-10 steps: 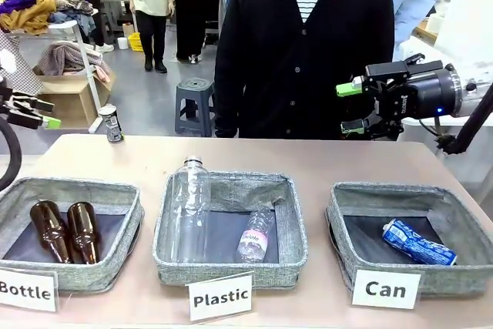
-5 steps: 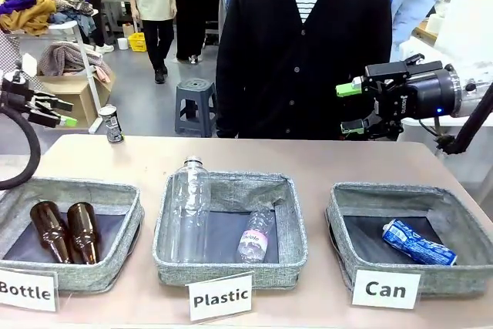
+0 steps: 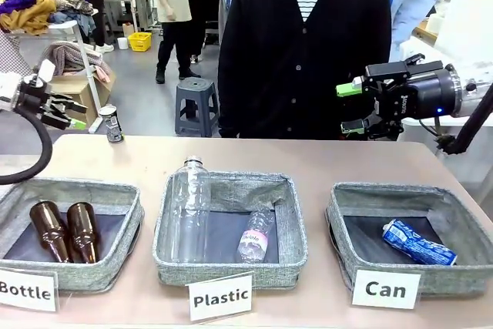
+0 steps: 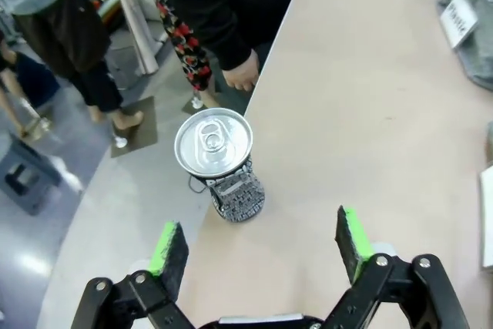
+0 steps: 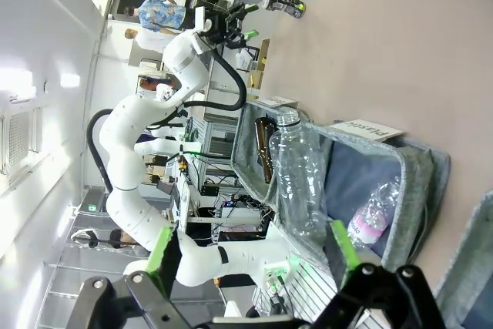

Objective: Sort the can waste into the basket.
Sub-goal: Pick up the can waste from the table and place it in the right Fabric basket.

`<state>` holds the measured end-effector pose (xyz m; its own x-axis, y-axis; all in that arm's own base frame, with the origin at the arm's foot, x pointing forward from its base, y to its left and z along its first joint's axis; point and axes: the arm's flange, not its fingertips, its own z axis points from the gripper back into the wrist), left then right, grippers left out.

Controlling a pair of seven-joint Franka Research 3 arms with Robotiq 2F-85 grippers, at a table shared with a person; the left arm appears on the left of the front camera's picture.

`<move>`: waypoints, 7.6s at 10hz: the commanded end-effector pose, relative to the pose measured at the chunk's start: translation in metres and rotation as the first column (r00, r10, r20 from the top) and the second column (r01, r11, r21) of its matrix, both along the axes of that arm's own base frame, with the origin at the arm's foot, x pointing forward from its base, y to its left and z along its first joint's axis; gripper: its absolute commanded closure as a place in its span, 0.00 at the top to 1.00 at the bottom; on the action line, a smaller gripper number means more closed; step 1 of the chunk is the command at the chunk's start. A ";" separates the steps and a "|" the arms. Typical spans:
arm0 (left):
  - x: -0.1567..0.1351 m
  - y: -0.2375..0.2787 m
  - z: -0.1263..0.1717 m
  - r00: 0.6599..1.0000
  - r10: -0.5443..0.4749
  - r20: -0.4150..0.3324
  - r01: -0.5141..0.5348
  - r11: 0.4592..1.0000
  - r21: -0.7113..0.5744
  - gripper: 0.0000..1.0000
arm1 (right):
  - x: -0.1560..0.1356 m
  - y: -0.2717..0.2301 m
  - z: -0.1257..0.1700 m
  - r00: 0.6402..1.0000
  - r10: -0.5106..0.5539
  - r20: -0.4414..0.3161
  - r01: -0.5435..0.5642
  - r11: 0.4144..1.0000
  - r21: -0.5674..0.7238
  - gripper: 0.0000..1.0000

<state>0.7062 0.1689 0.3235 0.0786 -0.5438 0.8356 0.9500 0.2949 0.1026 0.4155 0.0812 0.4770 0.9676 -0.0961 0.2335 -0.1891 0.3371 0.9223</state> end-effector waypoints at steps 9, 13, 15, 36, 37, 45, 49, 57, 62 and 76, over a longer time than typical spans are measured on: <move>0.074 -0.026 -0.053 0.981 0.007 -0.194 -0.039 0.987 -0.159 1.00 | 0.001 0.001 0.002 1.000 0.011 0.008 -0.011 1.000 -0.004 1.00; 0.075 -0.042 -0.064 0.984 -0.040 -0.173 0.007 0.982 -0.187 1.00 | 0.001 0.001 0.002 1.000 0.011 0.008 -0.011 1.000 -0.004 1.00; 0.075 -0.049 -0.068 0.979 -0.079 -0.186 0.045 0.983 -0.180 0.40 | 0.001 0.001 0.002 1.000 0.011 0.008 -0.011 1.000 -0.004 1.00; -0.282 -0.077 0.145 0.875 -0.465 -0.137 0.466 0.885 -0.026 0.32 | 0.000 0.000 0.000 1.000 0.000 0.000 0.000 1.000 -0.001 1.00; -0.283 -0.121 0.146 0.874 -0.456 -0.167 0.443 0.889 -0.113 0.32 | -0.015 -0.010 0.024 0.995 0.041 -0.087 -0.058 0.976 -0.211 1.00; -0.317 -0.567 0.184 0.831 -0.476 -0.287 0.474 0.877 -0.082 0.32 | -0.159 -0.163 0.070 0.995 -0.103 0.014 0.093 0.830 -0.549 1.00; -0.314 -0.727 0.136 0.867 -0.421 -0.266 0.447 0.893 0.043 0.32 | -0.137 -0.146 0.091 0.996 -0.079 -0.047 0.034 0.794 -0.607 1.00; -0.315 -0.743 0.105 0.866 -0.450 -0.219 0.470 0.881 0.050 0.32 | -0.156 -0.160 0.081 0.989 -0.140 -0.048 0.086 0.806 -0.586 1.00; -0.317 -0.750 0.098 0.862 -0.492 -0.121 0.496 0.868 0.008 0.91 | -0.146 -0.158 0.085 0.994 -0.103 -0.047 0.056 0.807 -0.587 1.00; -0.264 -0.481 0.227 0.853 -0.183 -0.489 0.084 0.972 -0.218 0.89 | 0.020 -0.073 0.030 0.996 -0.087 0.039 0.093 0.964 -0.250 1.00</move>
